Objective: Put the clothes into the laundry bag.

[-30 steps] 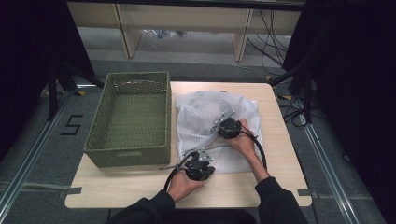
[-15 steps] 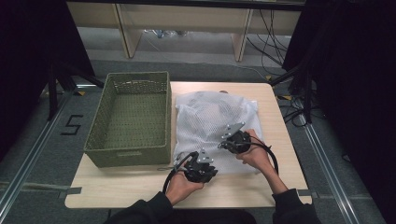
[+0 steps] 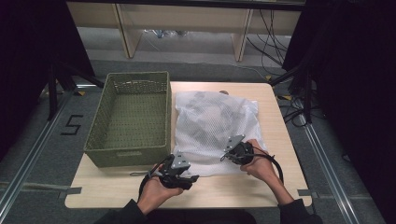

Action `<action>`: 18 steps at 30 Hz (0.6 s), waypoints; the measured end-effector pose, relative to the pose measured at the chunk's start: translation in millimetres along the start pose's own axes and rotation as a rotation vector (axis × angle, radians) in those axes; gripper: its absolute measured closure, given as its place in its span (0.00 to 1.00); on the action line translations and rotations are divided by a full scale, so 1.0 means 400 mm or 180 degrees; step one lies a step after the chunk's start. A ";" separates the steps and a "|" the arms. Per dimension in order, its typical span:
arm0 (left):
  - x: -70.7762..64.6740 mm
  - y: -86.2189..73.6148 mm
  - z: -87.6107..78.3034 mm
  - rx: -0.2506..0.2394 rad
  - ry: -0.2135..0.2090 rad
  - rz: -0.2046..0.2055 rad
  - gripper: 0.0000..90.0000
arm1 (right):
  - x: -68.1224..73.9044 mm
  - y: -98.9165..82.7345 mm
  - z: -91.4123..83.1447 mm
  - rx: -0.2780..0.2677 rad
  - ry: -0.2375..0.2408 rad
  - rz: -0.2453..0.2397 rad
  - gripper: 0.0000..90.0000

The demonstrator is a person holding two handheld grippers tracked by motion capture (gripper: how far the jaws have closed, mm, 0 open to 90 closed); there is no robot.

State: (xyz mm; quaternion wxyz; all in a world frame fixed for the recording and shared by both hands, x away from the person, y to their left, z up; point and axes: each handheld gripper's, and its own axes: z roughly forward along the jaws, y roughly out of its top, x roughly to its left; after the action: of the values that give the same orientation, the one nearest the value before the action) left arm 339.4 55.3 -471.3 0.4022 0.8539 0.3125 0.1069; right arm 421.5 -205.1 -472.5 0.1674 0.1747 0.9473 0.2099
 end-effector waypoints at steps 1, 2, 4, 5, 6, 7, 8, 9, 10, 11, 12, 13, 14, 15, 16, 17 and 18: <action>0.003 0.001 -0.005 0.0013 0.0033 0.0043 0.50 | -0.001 -0.001 -0.001 -0.0024 -0.0016 -0.0020 0.97; 0.003 0.000 -0.006 0.0036 0.0070 0.0038 0.49 | -0.003 -0.002 -0.003 -0.0038 -0.0001 0.0009 0.95; 0.002 -0.003 -0.007 0.0016 0.0054 0.0008 0.47 | -0.004 -0.005 -0.006 -0.0078 -0.0020 0.0042 0.92; 0.001 -0.005 -0.011 0.0039 0.0082 0.0029 0.47 | -0.005 -0.006 -0.010 -0.0115 -0.0014 0.0057 0.91; 0.002 -0.007 -0.012 0.0047 0.0089 0.0040 0.46 | -0.007 -0.008 -0.014 -0.0146 -0.0042 0.0006 0.90; 0.002 -0.010 -0.014 0.0063 0.0097 0.0060 0.46 | -0.007 -0.009 -0.020 -0.0166 -0.0007 0.0016 0.86; 0.001 -0.013 -0.015 0.0058 0.0058 0.0042 0.45 | -0.003 -0.011 -0.030 -0.0176 -0.0049 0.0096 0.81; 0.002 -0.015 -0.016 0.0063 0.0077 0.0044 0.45 | -0.001 -0.013 -0.041 -0.0209 -0.0079 0.0178 0.77; 0.001 -0.017 -0.020 0.0051 0.0089 0.0057 0.44 | -0.005 -0.014 -0.050 -0.0252 -0.0087 0.0114 0.72; 0.001 -0.018 -0.024 0.0053 0.0102 0.0049 0.44 | -0.006 -0.017 -0.061 -0.0321 -0.0092 0.0184 0.67; 0.003 -0.018 -0.029 0.0063 0.0119 0.0059 0.43 | -0.004 -0.022 -0.073 -0.0414 -0.0152 0.0335 0.62; 0.003 -0.019 -0.031 0.0011 0.0079 0.0026 0.42 | -0.005 -0.026 -0.083 -0.0515 -0.0210 0.0397 0.57; 0.003 -0.019 -0.039 -0.0010 0.0092 0.0036 0.42 | -0.008 -0.032 -0.095 -0.0574 -0.0237 0.0470 0.53; 0.003 -0.020 -0.043 -0.0058 0.0105 0.0016 0.41 | -0.013 -0.038 -0.110 -0.0647 -0.0228 0.0585 0.50; 0.004 -0.021 -0.049 -0.0076 0.0101 0.0019 0.40 | -0.017 -0.045 -0.120 -0.0735 -0.0241 0.0698 0.49; 0.003 -0.022 -0.052 -0.0101 0.0087 -0.0001 0.39 | -0.022 -0.051 -0.127 -0.0821 -0.0185 0.0787 0.47; 0.004 -0.023 -0.057 -0.0126 0.0087 -0.0007 0.38 | -0.024 -0.056 -0.132 -0.0887 -0.0182 0.0867 0.46</action>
State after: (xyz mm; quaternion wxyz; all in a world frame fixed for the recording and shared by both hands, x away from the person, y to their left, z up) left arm 326.6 74.8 -463.6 0.4148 0.8439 0.3167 0.1243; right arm 403.4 -246.0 -435.3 0.1868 0.2824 0.8715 0.3548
